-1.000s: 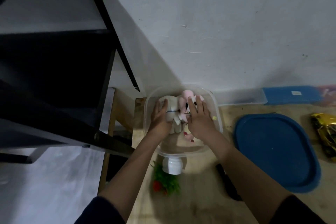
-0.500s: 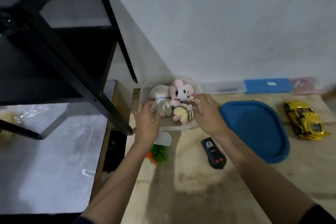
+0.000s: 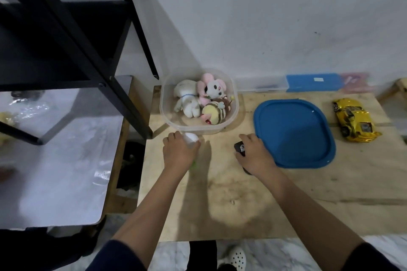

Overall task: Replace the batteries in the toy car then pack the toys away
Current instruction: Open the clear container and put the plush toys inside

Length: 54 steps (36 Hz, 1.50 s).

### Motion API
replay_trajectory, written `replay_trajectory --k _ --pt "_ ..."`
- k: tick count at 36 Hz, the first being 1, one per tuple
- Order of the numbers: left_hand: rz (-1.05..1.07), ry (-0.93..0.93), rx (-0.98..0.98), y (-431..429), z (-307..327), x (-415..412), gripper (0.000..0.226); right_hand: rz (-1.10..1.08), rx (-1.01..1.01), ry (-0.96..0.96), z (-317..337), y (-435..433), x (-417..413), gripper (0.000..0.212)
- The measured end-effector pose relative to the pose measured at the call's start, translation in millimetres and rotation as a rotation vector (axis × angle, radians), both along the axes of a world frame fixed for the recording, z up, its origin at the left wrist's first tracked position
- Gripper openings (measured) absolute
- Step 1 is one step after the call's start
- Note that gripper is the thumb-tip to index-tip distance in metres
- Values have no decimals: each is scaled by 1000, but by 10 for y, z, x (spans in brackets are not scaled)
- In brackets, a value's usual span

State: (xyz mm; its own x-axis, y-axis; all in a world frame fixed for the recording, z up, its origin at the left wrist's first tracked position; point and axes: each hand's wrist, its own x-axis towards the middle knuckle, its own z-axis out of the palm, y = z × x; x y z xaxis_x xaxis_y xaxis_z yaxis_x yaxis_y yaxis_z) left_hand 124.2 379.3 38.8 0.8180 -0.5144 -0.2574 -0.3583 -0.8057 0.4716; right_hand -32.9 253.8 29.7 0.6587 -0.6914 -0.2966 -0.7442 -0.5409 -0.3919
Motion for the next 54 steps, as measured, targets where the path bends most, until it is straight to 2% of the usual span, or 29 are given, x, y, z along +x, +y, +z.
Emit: replay_trajectory --k 7,16,19,22,29,35,41,46,51,54 --pt "-11 -42 103 -124 -157 -8 68 -14 -72 39 -174 25 -10 47" --pt "-9 56 -48 26 -84 9 56 -96 -68 -174 103 -7 14 41" --pt "24 105 -125 118 -6 12 53 -106 -27 -323 340 -1 30 41" --pt "63 189 -284 208 98 9 45 -169 69 -499 564 -15 29 41" --pt "24 275 -542 282 606 35 36 -437 119 -863 1108 -191 -4 30" --pt "109 322 -779 194 997 210 38 -726 231 -1136 1353 -373 37 40" --pt "277 363 -892 -18 1112 411 30 -890 283 -1174 1285 -452 103 42" --pt "402 293 -930 -214 992 573 49 -954 269 -1219 1228 -522 156 30" --pt "490 248 -890 -365 932 617 33 -1096 304 -1225 1087 -671 189 20" --pt "520 280 -870 -437 861 686 34 -1163 355 -1241 1011 -712 223 19"
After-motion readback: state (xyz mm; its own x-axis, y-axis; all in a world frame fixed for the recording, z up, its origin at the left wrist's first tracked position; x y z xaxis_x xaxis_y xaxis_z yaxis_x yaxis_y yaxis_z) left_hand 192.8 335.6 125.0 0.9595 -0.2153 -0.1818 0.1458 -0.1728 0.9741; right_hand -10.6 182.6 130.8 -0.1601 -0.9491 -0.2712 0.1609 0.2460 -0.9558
